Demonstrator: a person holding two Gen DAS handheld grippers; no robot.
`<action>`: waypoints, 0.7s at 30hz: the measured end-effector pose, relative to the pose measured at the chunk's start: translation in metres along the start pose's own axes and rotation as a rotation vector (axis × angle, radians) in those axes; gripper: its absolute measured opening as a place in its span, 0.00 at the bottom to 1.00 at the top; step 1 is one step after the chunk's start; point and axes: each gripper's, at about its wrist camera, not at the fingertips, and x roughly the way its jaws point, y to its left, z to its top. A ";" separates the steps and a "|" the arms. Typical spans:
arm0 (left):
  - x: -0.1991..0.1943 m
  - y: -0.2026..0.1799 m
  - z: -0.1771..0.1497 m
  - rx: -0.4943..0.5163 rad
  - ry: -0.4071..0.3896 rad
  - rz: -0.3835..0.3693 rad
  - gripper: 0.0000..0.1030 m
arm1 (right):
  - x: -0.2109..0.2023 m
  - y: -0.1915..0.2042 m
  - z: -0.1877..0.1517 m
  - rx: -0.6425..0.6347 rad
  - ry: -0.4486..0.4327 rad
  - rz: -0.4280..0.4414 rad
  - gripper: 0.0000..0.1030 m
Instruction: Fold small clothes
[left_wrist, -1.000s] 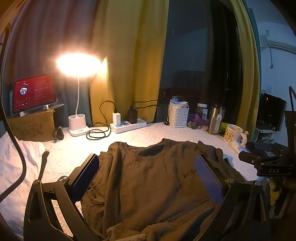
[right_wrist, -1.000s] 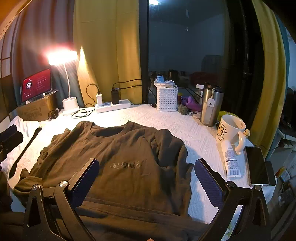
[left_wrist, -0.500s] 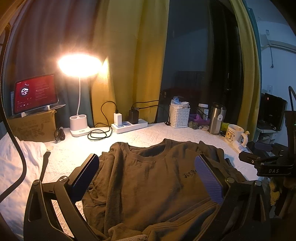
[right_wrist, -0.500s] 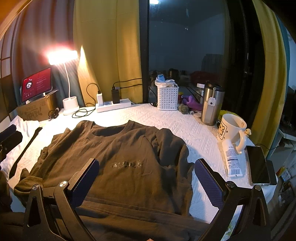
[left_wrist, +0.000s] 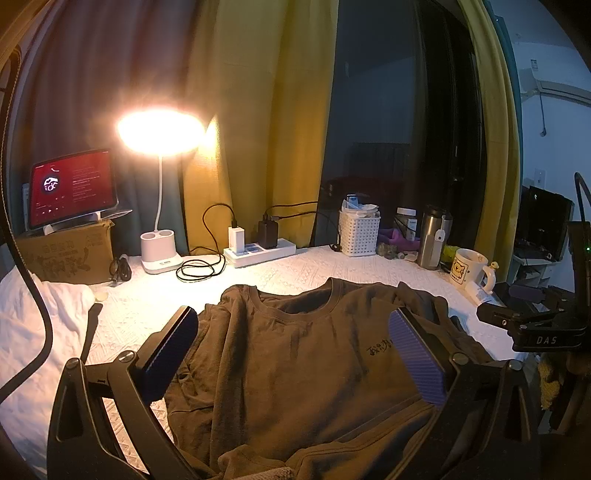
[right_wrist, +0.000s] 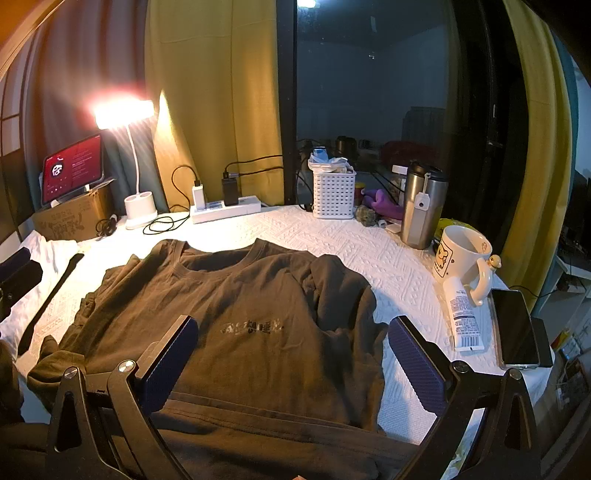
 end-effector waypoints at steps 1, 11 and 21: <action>0.000 0.000 0.000 0.001 0.000 0.000 0.99 | 0.000 0.000 0.000 0.000 0.001 0.000 1.00; 0.000 0.002 0.001 -0.007 -0.007 0.004 0.99 | 0.000 -0.001 0.001 0.001 0.001 0.001 1.00; 0.000 -0.001 0.000 0.002 -0.002 0.001 0.99 | -0.001 -0.001 0.001 0.002 0.001 0.000 1.00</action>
